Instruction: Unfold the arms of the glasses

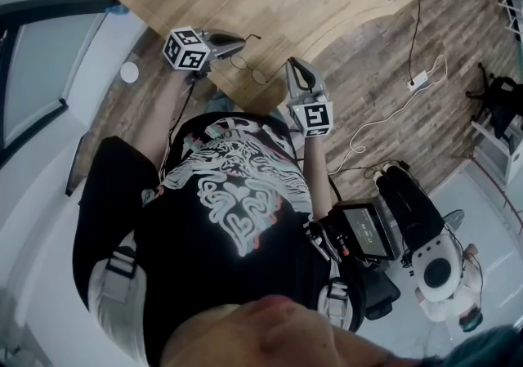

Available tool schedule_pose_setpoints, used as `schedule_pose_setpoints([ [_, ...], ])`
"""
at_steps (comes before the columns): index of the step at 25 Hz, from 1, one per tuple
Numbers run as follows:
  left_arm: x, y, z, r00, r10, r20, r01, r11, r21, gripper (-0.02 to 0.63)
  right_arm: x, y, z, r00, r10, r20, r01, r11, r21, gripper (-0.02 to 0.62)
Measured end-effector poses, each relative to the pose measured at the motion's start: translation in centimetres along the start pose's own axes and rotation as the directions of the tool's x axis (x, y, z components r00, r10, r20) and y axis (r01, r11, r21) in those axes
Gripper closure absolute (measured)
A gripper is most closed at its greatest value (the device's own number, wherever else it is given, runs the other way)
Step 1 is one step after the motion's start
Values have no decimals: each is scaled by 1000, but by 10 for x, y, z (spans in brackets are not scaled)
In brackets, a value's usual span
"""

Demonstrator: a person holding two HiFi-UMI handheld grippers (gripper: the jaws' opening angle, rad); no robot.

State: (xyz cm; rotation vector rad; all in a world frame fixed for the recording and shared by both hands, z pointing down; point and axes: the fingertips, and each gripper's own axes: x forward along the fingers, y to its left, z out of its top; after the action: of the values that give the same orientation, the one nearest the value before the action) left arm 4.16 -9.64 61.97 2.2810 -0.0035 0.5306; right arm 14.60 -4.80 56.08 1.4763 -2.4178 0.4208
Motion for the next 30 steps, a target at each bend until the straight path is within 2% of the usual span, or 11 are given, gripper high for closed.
schedule_pose_setpoints([
  [7,-4,0,3,996,-28,86,37,993,-109,615,-5,1,4,1000,-7,11,7,999,53,580],
  [20,0,-16,17,995,-12,98,25,991,-129,614,-18,-9,15,999,-36,23,34,996,77,581],
  [26,3,1,9,989,123,78,-109,980,-166,614,-12,-11,5,998,-62,-16,63,994,84,581],
  [30,13,0,0,984,175,26,-170,975,-143,614,-7,-9,-1,995,-93,-45,97,991,95,581],
])
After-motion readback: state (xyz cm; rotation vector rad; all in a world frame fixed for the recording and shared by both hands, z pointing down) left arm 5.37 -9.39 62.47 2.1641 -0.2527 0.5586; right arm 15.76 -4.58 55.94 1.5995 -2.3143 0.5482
